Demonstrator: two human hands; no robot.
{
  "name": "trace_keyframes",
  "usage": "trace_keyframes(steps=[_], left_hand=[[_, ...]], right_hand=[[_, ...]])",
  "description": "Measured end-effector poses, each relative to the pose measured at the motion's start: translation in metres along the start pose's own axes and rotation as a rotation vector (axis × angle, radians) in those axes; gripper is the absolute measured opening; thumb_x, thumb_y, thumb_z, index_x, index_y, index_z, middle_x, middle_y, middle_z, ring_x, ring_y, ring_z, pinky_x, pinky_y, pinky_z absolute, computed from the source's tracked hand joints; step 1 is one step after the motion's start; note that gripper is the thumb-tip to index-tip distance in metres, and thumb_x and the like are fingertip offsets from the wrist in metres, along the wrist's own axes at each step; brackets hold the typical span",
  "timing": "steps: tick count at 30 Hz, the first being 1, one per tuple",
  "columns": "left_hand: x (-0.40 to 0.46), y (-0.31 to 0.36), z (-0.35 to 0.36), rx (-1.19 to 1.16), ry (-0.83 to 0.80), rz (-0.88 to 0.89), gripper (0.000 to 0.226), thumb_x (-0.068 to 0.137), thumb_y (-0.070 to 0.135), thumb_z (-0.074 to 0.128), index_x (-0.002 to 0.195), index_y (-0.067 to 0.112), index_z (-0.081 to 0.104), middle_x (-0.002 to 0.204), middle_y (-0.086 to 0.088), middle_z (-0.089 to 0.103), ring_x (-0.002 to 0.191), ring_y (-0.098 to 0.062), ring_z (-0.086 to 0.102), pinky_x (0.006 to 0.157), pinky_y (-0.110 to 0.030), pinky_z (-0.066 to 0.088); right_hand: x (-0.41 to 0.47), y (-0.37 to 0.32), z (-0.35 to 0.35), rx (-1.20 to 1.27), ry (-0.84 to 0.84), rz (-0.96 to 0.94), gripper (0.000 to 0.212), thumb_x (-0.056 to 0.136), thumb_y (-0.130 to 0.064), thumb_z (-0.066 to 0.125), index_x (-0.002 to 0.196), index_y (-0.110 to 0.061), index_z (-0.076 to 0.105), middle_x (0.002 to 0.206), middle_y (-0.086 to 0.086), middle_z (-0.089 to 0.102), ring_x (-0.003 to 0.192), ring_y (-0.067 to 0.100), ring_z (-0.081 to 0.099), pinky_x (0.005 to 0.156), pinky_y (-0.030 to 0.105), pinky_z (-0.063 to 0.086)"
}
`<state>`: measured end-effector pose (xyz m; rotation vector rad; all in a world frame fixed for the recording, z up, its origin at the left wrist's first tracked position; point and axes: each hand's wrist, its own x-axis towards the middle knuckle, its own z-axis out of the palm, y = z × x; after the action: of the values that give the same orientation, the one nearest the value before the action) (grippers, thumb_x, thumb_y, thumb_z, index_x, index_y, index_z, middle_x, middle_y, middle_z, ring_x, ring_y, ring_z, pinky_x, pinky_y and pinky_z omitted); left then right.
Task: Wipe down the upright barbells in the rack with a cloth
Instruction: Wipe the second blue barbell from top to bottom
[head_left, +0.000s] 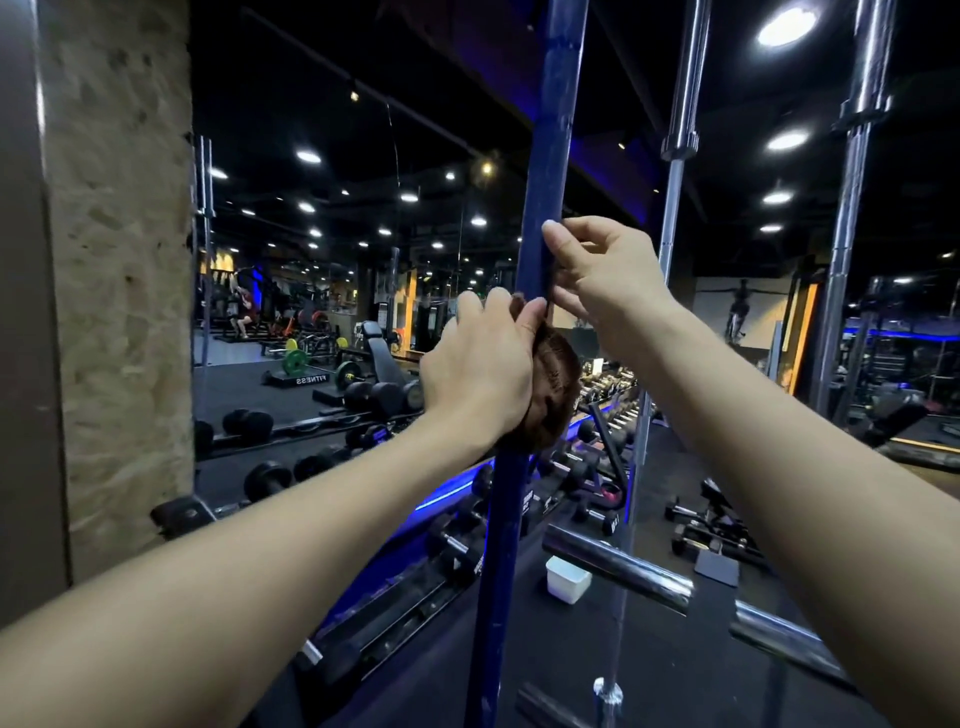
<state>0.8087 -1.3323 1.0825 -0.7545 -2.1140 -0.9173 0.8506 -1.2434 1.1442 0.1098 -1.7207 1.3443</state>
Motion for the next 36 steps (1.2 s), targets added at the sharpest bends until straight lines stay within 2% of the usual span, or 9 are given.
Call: trace_keyframes(steps=[5, 8, 11, 14, 17, 20, 26, 31, 36], left_hand=[[-0.060, -0.027, 0.036, 0.092, -0.206, -0.036, 0.045, 0.096, 0.054, 0.020, 0.116, 0.019, 0.041, 0.116, -0.004, 0.043, 0.111, -0.028, 0.049, 0.068, -0.037, 0.032], [-0.080, -0.031, 0.043, 0.175, -0.306, -0.056, 0.047, 0.096, 0.055, 0.020, 0.115, 0.017, 0.040, 0.118, -0.004, 0.042, 0.114, -0.027, 0.048, 0.068, -0.038, 0.033], [-0.053, -0.018, 0.028, 0.097, -0.204, -0.032, 0.048, 0.097, 0.055, 0.021, 0.116, 0.017, 0.044, 0.120, -0.005, 0.044, 0.113, -0.029, 0.050, 0.069, -0.038, 0.030], [-0.010, 0.001, 0.000, 0.033, -0.047, -0.016, 0.047, 0.098, 0.053, 0.022, 0.117, 0.016, 0.046, 0.120, -0.006, 0.046, 0.109, -0.030, 0.052, 0.067, -0.037, 0.029], [-0.009, 0.002, -0.004, 0.042, 0.011, -0.006, 0.046, 0.099, 0.051, 0.022, 0.118, 0.015, 0.045, 0.119, -0.007, 0.045, 0.108, -0.029, 0.051, 0.065, -0.037, 0.030], [-0.042, -0.013, 0.017, 0.114, -0.022, -0.010, 0.046, 0.098, 0.051, 0.021, 0.116, 0.015, 0.042, 0.117, -0.007, 0.043, 0.108, -0.029, 0.050, 0.063, -0.038, 0.031], [-0.082, -0.027, 0.047, 0.198, -0.258, -0.045, 0.049, 0.096, 0.055, 0.021, 0.116, 0.015, 0.041, 0.118, -0.005, 0.042, 0.112, -0.026, 0.048, 0.063, -0.037, 0.032], [-0.037, -0.010, 0.024, 0.088, -0.083, -0.022, 0.047, 0.098, 0.053, 0.023, 0.116, 0.014, 0.044, 0.119, -0.006, 0.044, 0.112, -0.028, 0.049, 0.066, -0.038, 0.029], [-0.059, -0.020, 0.027, 0.123, -0.033, -0.049, 0.046, 0.097, 0.052, 0.023, 0.116, 0.015, 0.042, 0.117, -0.006, 0.042, 0.110, -0.027, 0.047, 0.064, -0.037, 0.030]], right_hand=[[-0.010, 0.021, -0.002, -0.054, 0.025, 0.040, 0.006, 0.092, -0.020, 0.062, 0.087, -0.020, 0.062, 0.079, -0.002, 0.062, 0.077, 0.013, 0.061, 0.081, 0.033, 0.055], [-0.023, 0.029, -0.008, -0.085, 0.029, 0.076, 0.004, 0.091, -0.018, 0.063, 0.093, -0.015, 0.063, 0.079, -0.001, 0.061, 0.071, 0.013, 0.058, 0.070, 0.027, 0.052], [-0.029, 0.028, -0.008, -0.096, 0.001, 0.082, 0.008, 0.092, -0.018, 0.063, 0.097, -0.013, 0.062, 0.080, 0.001, 0.062, 0.070, 0.014, 0.059, 0.067, 0.028, 0.055], [-0.027, 0.021, -0.008, -0.133, -0.029, 0.064, 0.009, 0.090, -0.023, 0.065, 0.083, -0.017, 0.065, 0.068, -0.004, 0.059, 0.059, 0.008, 0.052, 0.065, 0.029, 0.050], [-0.028, 0.018, -0.007, -0.098, -0.082, 0.067, 0.014, 0.091, -0.024, 0.064, 0.078, -0.018, 0.064, 0.072, 0.001, 0.060, 0.066, 0.013, 0.053, 0.068, 0.030, 0.050], [-0.029, 0.023, -0.006, -0.068, -0.076, 0.070, 0.011, 0.093, -0.021, 0.061, 0.084, -0.014, 0.061, 0.083, 0.009, 0.062, 0.076, 0.019, 0.058, 0.077, 0.036, 0.056], [-0.035, 0.035, -0.014, -0.117, -0.038, 0.082, 0.009, 0.094, -0.017, 0.060, 0.085, -0.013, 0.059, 0.081, 0.005, 0.061, 0.074, 0.013, 0.061, 0.073, 0.027, 0.058], [-0.039, 0.039, -0.015, -0.097, -0.121, 0.132, 0.015, 0.094, -0.025, 0.059, 0.086, -0.013, 0.061, 0.071, -0.005, 0.063, 0.055, 0.002, 0.059, 0.061, 0.023, 0.054], [-0.042, 0.042, -0.009, -0.014, -0.163, 0.160, 0.018, 0.095, -0.028, 0.057, 0.084, -0.014, 0.060, 0.082, 0.003, 0.062, 0.067, 0.013, 0.057, 0.060, 0.026, 0.051]])
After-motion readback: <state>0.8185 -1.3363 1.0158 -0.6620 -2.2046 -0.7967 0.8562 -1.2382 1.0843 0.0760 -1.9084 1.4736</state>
